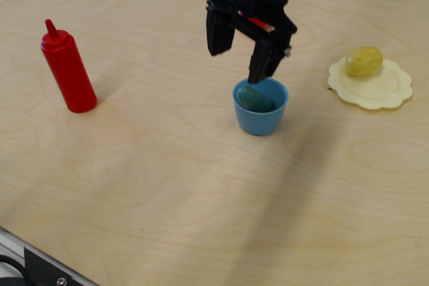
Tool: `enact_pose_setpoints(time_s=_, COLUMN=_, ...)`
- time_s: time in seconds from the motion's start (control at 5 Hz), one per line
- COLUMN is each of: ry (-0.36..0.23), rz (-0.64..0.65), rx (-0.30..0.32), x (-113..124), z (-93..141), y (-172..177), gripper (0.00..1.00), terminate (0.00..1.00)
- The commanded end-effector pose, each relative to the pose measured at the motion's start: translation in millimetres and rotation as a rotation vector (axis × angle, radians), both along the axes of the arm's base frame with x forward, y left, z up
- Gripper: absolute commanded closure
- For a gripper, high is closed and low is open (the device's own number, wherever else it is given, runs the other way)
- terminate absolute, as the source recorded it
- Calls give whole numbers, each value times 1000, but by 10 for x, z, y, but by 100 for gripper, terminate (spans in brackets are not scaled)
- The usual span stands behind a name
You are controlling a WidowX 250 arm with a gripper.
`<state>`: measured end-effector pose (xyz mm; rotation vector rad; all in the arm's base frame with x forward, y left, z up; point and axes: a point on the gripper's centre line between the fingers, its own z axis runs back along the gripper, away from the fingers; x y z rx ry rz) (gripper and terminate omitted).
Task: Put cucumber in cup
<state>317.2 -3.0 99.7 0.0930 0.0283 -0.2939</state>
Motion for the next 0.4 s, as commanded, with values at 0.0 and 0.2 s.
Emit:
enact_pose_setpoints(time_s=0.0, ry=-65, rz=7, rx=0, x=3, z=216, y=60, gripper=0, terminate=0)
enact_pose_setpoints(time_s=0.2, ry=-65, rz=7, rx=0, x=3, z=216, y=60, gripper=0, terminate=100)
